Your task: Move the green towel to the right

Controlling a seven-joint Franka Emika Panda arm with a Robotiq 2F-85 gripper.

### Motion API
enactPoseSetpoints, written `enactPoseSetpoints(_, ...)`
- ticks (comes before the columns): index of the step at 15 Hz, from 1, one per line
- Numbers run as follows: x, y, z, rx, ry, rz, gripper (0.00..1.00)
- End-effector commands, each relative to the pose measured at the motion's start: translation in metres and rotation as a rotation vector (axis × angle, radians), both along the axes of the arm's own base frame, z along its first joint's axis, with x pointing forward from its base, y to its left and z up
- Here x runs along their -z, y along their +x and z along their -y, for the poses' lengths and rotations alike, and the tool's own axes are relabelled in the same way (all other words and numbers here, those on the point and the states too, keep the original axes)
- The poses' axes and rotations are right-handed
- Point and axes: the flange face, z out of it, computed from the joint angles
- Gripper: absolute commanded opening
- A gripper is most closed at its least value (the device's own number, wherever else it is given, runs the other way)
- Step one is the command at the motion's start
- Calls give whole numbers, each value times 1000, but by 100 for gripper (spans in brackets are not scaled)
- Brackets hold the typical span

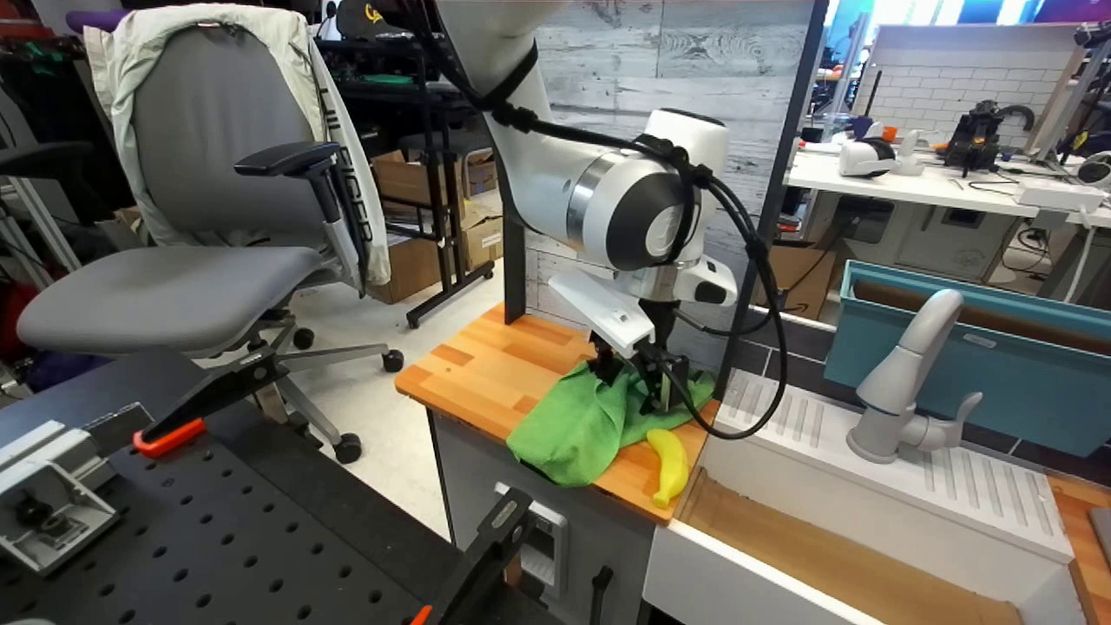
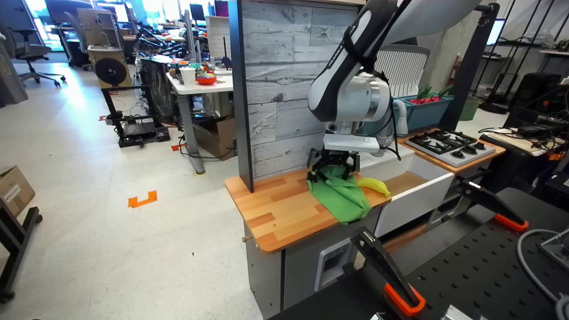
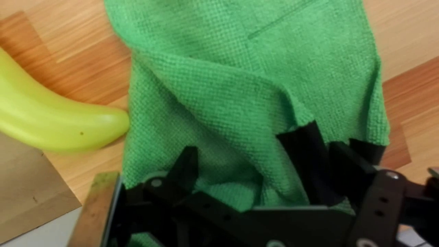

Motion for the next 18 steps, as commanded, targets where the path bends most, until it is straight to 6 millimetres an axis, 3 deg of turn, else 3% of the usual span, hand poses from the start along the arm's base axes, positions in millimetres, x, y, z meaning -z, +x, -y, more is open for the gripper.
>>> enactPoseSetpoints(1, 2, 4, -7, 2, 22, 2, 100)
enactPoseSetpoints(7, -27, -3, -30, -51, 15, -8, 100)
enactPoseSetpoints(11, -66, -17, -38, -68, 4, 21, 100)
enactPoseSetpoints(15, -113, -35, -33, -54, -25, 62, 100)
enactPoseSetpoints(16, -86, -15, -34, -52, -3, 51, 100)
enactPoseSetpoints(18, -105, -23, -32, -50, -8, 52, 100)
